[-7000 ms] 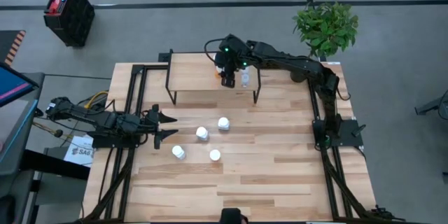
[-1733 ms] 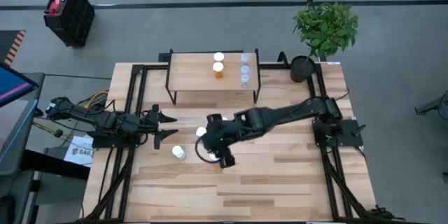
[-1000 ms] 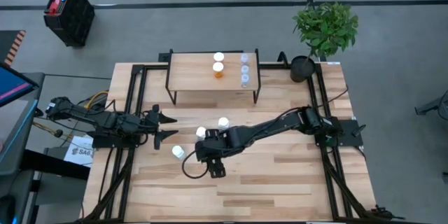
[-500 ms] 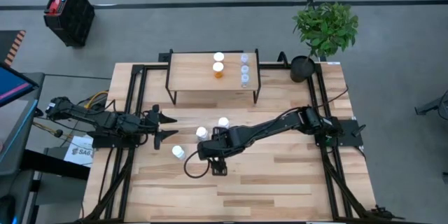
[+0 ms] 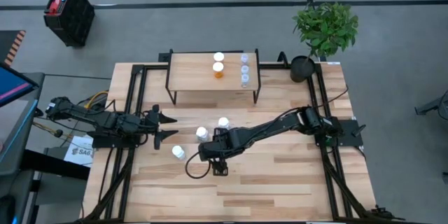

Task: Pick and place medicine bottles onto shelf by color
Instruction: Put the orange pill bottle aligned with the other orange pill bottles on the shelf

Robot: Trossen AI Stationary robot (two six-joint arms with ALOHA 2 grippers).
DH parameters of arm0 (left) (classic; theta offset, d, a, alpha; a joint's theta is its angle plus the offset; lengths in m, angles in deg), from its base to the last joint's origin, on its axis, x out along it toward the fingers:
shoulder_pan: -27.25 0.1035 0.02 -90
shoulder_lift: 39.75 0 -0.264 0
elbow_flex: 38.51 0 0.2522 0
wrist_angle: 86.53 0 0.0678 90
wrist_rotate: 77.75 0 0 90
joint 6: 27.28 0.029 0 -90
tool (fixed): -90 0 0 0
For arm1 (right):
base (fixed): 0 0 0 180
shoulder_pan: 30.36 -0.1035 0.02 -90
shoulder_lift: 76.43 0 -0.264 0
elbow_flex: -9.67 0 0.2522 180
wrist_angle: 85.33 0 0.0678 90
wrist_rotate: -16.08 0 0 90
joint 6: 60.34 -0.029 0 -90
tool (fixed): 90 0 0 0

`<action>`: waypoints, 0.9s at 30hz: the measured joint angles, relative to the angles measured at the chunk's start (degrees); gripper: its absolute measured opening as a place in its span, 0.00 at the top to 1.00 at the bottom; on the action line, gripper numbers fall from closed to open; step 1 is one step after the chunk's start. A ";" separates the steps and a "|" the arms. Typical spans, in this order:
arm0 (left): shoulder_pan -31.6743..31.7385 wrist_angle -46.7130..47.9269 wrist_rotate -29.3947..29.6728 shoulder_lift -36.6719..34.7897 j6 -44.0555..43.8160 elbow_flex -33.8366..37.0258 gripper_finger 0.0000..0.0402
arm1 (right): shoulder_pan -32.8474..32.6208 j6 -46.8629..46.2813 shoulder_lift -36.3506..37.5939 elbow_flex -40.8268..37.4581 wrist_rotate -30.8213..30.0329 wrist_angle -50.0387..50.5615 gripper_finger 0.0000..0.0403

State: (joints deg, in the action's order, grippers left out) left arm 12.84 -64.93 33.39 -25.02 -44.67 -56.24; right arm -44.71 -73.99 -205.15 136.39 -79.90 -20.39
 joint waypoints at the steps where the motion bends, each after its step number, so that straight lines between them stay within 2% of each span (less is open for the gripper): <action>1: 0.00 0.01 0.00 -0.01 0.00 0.00 0.45 | 0.00 0.01 0.00 -0.11 0.00 -0.22 0.19; 11: 0.00 0.00 0.00 0.01 0.00 0.00 0.45 | 0.24 0.61 0.04 -0.84 -1.72 -0.96 0.20; 27: -0.02 0.00 0.00 -0.01 0.00 0.00 0.45 | -0.30 0.63 0.04 -0.84 -1.24 -1.18 0.20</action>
State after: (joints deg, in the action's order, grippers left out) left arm 12.82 -64.93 33.39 -25.03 -44.67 -56.24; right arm -45.01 -73.37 -205.11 135.55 -81.14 -21.57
